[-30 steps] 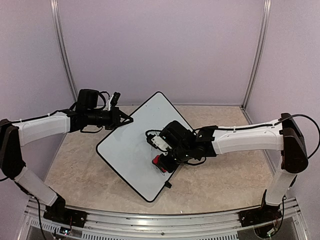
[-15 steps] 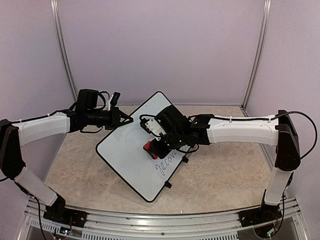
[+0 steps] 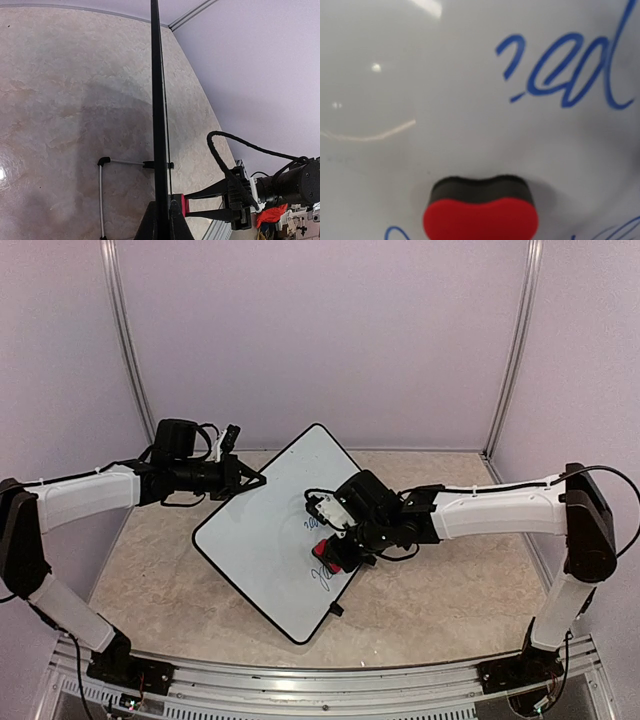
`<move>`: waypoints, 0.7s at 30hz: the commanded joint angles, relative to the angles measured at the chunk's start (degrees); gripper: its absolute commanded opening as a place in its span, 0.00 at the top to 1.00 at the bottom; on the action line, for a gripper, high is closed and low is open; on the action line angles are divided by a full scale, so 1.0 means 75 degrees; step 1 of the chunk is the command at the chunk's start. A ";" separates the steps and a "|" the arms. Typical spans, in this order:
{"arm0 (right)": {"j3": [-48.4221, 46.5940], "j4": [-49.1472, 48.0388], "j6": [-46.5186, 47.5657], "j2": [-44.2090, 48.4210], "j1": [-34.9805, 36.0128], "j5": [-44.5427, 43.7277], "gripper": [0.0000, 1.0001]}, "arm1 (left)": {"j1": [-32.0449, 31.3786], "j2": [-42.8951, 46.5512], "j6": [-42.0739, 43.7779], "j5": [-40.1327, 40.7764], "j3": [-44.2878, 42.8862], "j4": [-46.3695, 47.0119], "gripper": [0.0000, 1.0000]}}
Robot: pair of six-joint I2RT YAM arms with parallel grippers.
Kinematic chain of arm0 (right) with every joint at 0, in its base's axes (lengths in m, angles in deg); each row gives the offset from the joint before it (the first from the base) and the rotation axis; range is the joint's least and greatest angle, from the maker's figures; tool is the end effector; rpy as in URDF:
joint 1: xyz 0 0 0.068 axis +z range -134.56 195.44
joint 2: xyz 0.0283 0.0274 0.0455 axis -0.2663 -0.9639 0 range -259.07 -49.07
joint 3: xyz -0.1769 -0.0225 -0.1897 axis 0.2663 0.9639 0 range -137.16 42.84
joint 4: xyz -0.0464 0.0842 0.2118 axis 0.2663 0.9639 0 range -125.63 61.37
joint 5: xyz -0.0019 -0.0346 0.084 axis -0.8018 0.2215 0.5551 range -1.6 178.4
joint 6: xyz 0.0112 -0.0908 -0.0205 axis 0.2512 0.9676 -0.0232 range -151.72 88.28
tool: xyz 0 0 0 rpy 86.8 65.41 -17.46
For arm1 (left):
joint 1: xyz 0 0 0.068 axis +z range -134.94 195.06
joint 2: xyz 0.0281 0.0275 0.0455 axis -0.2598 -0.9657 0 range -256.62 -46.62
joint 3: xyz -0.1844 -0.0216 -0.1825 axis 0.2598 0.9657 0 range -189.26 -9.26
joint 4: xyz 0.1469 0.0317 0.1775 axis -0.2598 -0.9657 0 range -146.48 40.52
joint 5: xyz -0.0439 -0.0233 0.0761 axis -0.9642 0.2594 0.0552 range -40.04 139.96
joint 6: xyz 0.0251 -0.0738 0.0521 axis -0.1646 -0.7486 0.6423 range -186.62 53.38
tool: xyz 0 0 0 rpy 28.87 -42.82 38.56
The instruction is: Erase the whiteboard
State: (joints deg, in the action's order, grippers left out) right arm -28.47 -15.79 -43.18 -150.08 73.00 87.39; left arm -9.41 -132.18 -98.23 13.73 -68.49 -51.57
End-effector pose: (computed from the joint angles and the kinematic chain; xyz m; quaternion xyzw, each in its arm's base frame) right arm 0.2085 0.3254 0.1856 -0.3645 0.8646 0.1891 0.2896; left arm 0.2924 -0.1880 0.2551 0.1080 0.8248 -0.4645 0.3037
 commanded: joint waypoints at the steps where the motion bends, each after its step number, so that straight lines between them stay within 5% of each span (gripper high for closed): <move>1: -0.0166 0.0094 0.0046 -0.0159 -0.0069 0.0110 0.79 | -0.0031 0.0099 0.0471 -0.0098 0.0137 0.0445 1.00; 11: -0.2154 0.0410 0.0525 -0.1094 -0.0438 0.0123 0.79 | -0.0042 0.0083 0.0502 -0.0087 0.0138 0.0419 1.00; 21: -0.0604 0.0052 0.0238 -0.0440 -0.0455 0.0124 0.79 | -0.0031 0.0098 0.0489 -0.0108 0.0132 0.0430 1.00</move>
State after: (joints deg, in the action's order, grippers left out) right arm -38.74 -16.69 -40.28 -154.63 70.01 88.43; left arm -9.39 -132.18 -98.60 13.97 -68.42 -51.44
